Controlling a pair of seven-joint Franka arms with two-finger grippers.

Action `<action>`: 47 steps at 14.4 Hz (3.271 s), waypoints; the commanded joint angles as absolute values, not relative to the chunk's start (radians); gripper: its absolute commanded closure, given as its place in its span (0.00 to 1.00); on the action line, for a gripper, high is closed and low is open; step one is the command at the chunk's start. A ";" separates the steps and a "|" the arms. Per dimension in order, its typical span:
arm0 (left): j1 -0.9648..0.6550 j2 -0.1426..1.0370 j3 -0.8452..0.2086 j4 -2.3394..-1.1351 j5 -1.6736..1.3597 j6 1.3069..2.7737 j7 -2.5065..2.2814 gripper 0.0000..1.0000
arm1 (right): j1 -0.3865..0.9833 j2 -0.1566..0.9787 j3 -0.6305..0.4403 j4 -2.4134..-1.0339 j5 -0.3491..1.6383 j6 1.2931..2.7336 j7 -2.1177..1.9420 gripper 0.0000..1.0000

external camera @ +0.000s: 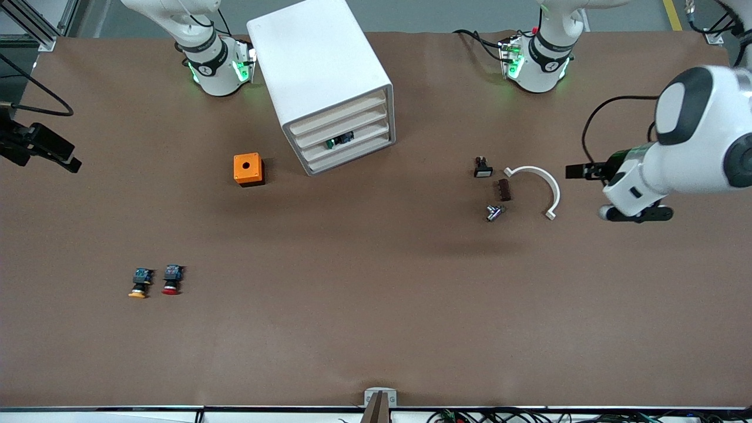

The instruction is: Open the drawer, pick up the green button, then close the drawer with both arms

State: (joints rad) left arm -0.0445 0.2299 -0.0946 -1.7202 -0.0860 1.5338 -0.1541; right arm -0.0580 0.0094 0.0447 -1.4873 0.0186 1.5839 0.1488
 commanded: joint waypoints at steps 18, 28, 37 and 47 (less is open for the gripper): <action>-0.397 0.744 -0.100 -1.416 -0.676 1.543 -1.486 0.00 | 0.129 -0.002 0.049 -1.505 0.034 1.500 0.836 0.00; -0.425 0.943 -0.219 -1.315 -0.877 1.577 -2.104 0.00 | 0.238 0.011 0.049 -1.506 0.032 1.502 1.077 0.00; -0.479 1.005 -0.222 -1.331 -0.943 1.554 -2.155 0.43 | 0.342 0.028 0.048 -1.522 0.025 1.508 1.262 0.00; -0.537 1.022 -0.222 -1.404 -0.946 1.471 -2.190 0.54 | 0.434 0.051 0.049 -1.539 0.023 1.537 1.442 0.00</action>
